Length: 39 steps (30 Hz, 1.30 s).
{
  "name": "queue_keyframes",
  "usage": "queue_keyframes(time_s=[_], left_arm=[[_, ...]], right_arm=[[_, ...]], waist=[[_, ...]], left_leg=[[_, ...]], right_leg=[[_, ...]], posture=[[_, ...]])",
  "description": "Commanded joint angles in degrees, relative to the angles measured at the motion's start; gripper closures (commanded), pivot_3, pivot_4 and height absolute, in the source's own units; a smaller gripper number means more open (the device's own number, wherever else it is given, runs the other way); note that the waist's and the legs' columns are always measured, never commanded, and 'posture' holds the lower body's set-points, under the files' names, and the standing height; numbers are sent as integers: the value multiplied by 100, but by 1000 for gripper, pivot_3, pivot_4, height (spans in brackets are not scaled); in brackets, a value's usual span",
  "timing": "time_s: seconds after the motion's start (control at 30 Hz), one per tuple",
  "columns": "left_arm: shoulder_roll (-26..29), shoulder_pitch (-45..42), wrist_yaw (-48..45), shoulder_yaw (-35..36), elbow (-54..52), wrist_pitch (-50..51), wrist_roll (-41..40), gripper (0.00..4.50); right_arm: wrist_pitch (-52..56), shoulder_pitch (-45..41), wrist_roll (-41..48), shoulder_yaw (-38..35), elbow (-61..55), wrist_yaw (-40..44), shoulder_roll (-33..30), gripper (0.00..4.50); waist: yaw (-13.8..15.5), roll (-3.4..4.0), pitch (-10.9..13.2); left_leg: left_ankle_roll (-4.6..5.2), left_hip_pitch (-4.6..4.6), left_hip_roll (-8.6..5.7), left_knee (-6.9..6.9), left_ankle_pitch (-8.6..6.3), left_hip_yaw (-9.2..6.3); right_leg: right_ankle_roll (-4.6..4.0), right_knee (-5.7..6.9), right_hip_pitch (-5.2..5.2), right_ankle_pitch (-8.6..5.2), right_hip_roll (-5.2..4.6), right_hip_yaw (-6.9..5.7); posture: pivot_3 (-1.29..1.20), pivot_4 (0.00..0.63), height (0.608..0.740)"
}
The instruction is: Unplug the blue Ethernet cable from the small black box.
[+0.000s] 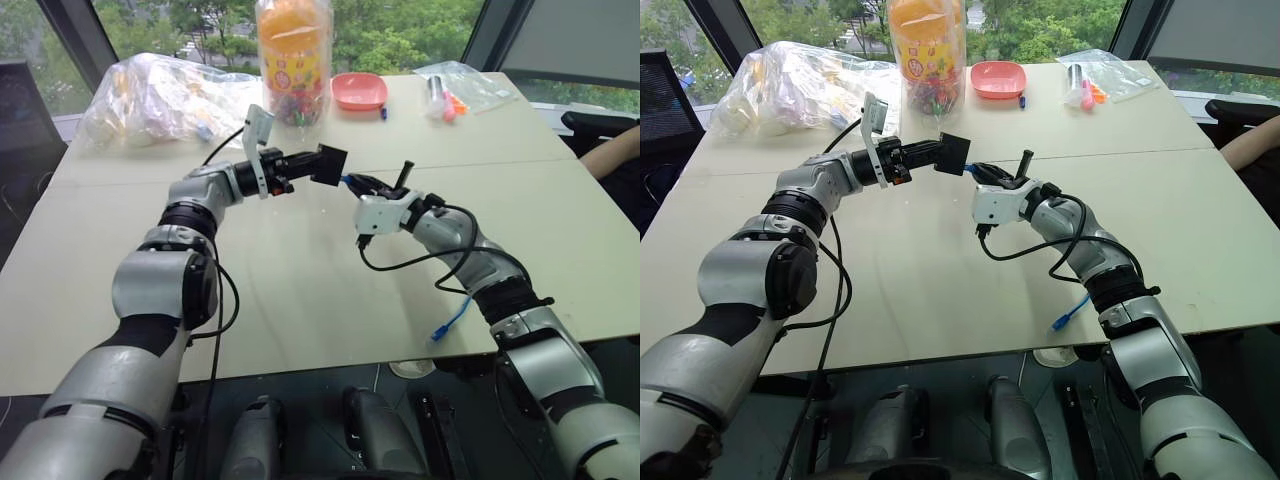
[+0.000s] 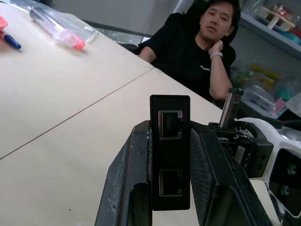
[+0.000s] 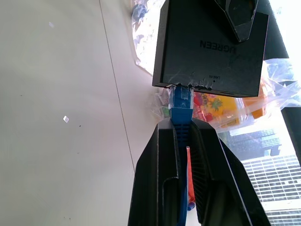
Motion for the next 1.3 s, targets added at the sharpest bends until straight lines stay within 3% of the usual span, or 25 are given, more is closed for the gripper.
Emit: queue_keyframes(time_s=[0.03, 0.13, 0.2, 0.33, 0.4, 0.5, 0.83, 1.3], left_arm=[[75, -30, 50, 195, -127, 68, -106, 4019], [135, 22, 63, 500, -148, 342, -392, 4019], [156, 27, 58, 740, -187, 578, -614, 4019], [77, 175, -339, 848, -551, 1030, -857, 4019], [51, 238, -442, 1007, -747, 1452, -1126, 4019], [3, 345, -388, 1296, -1073, 2137, -1599, 4019], [-237, 1044, 53, 1346, -2752, 3559, -2462, 4019], [-420, 1519, 457, 1205, -3584, 3956, -2937, 4019]], right_arm=[[326, 251, 397, -297, -658, 172, -19, 2894], [1553, 952, 1626, -981, -1466, 504, 358, 1357], [2463, 1391, 2655, -1463, -2190, 605, 832, 1357], [4996, 2172, 6112, -2475, -4138, 242, 2264, 1357], [5839, 2388, 7286, -2602, -4767, 63, 2656, 1357], [6267, 2395, 8259, -2755, -5110, -340, 3114, 1357], [6256, 2137, 8491, -2607, -5090, -617, 3212, 1357], [5938, 1835, 8307, -2603, -4703, -451, 3177, 1357]], waist=[[1, 0, 0], [15, -2, -1], [14, -2, -1], [13, -2, -1], [5, -2, -1], [6, -2, -2], [13, -1, -2], [6, -1, -2]], left_leg=[[0, 0, 0, -1, 0, -1], [0, 0, 0, -1, 0, -4], [0, -1, 1, -1, 0, -8], [0, -1, 4, 2, 0, -16], [0, 2, 7, 3, 0, -20], [0, 6, 9, 7, 0, -20], [0, 9, 7, 6, 0, -21], [0, 9, 6, 5, 0, -21]], right_leg=[[0, 1, 0, 0, 0, 0], [2, 2, 1, -1, 0, -1], [2, 3, 2, 0, 0, -2], [2, 13, 1, 1, 0, -7], [2, 20, 2, 1, 0, -8], [1, 25, 3, 1, 1, -8], [1, 23, 5, 1, 0, -8], [0, 21, 5, 1, 1, -8]], posture=[[0, 150, 740], [0, 150, 740], [0, 150, 740], [0, 150, 740], [0, 150, 740], [0, 150, 740], [0, 150, 740], [0, 150, 740]])
